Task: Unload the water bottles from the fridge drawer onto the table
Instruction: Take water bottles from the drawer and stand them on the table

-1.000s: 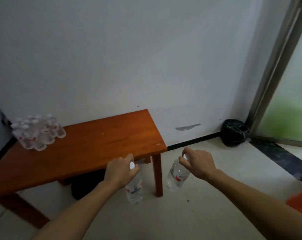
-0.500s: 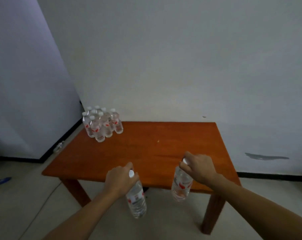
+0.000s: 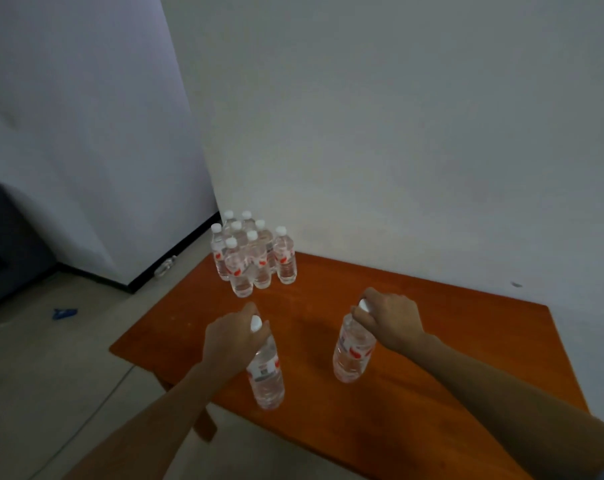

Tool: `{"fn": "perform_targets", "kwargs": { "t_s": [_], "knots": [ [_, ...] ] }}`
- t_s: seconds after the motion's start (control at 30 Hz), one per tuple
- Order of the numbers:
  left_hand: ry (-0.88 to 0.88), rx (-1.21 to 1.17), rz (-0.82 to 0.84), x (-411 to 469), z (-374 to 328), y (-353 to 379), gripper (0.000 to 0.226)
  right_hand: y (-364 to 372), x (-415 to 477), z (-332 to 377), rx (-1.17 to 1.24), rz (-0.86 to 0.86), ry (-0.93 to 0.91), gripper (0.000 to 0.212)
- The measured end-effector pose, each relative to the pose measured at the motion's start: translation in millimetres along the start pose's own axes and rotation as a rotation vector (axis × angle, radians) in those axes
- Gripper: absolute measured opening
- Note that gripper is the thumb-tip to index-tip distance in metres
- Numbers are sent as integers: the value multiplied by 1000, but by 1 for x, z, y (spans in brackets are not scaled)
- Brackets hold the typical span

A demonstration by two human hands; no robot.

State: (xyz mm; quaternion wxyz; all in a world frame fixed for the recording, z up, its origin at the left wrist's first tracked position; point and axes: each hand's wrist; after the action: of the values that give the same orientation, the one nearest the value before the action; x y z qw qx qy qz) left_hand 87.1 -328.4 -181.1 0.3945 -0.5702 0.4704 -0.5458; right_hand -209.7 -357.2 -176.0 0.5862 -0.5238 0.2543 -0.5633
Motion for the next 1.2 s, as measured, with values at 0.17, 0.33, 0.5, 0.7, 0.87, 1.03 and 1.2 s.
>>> {"fn": "perform_targets", "kwargs": {
  "t_s": [0.17,0.33,0.5,0.7,0.87,1.03,1.2],
  "knots": [
    [92,-20,39,90,35,46,17,48,85,-5,-16,14,25,42],
    [272,-120,101,193,62,81,19,92,174,-10,-14,38,94,45],
    [379,-146,159,283,83,115,35,128,252,-9,8,32,158,39],
    [441,-204,237,338,92,139,32,164,305,-10,31,85,206,39],
    [509,-146,245,350,93,150,34,183,326,-10,39,129,228,39],
    [522,-175,221,350,90,152,36,192,325,-8,118,139,283,42],
    [530,-159,167,349,88,140,39,181,316,-1,174,139,361,51]
  ]
}}
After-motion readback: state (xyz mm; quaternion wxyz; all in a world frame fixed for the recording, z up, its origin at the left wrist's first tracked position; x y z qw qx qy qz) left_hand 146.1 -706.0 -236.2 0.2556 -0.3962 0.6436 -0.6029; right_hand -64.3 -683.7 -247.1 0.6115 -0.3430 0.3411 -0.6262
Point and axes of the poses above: each hand's wrist, its own x-axis towards the middle knuckle, its own y-axis out of the palm, z = x × y, and after that the axes turned 13 degrees about x, right-handed
